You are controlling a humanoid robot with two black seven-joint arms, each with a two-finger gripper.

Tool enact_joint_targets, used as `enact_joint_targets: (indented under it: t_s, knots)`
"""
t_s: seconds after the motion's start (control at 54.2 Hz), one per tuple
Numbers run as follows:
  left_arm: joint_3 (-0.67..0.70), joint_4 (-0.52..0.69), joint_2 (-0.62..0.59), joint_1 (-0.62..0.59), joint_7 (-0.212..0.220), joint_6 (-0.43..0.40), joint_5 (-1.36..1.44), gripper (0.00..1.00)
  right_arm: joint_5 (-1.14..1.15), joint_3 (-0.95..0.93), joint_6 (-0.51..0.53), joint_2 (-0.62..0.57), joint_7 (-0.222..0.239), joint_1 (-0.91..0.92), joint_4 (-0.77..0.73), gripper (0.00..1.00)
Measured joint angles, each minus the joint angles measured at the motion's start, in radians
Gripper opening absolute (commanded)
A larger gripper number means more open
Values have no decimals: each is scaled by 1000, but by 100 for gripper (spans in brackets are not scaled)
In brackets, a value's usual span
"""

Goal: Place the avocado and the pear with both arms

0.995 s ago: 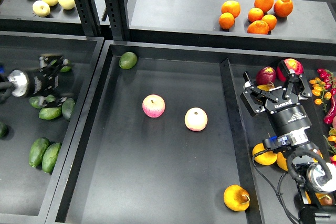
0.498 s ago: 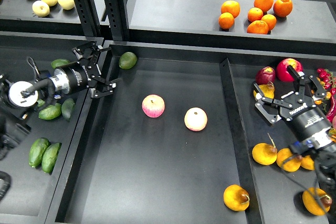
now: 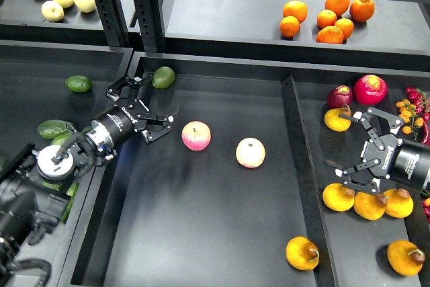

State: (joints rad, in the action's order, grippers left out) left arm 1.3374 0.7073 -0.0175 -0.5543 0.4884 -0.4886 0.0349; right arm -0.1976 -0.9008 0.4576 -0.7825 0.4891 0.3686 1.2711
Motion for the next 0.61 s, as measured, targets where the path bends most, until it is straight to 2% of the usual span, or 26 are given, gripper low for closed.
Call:
enact_joint_targets:
  t_s: [0.295,0.608]
  knots:
    - [54,79,18,97,0,0,0,99,90,314,31,-65,0,245,-1,100]
    - [97,101,18,152,0,0,1,99,336,496,31,-53,0,369,-17,100]
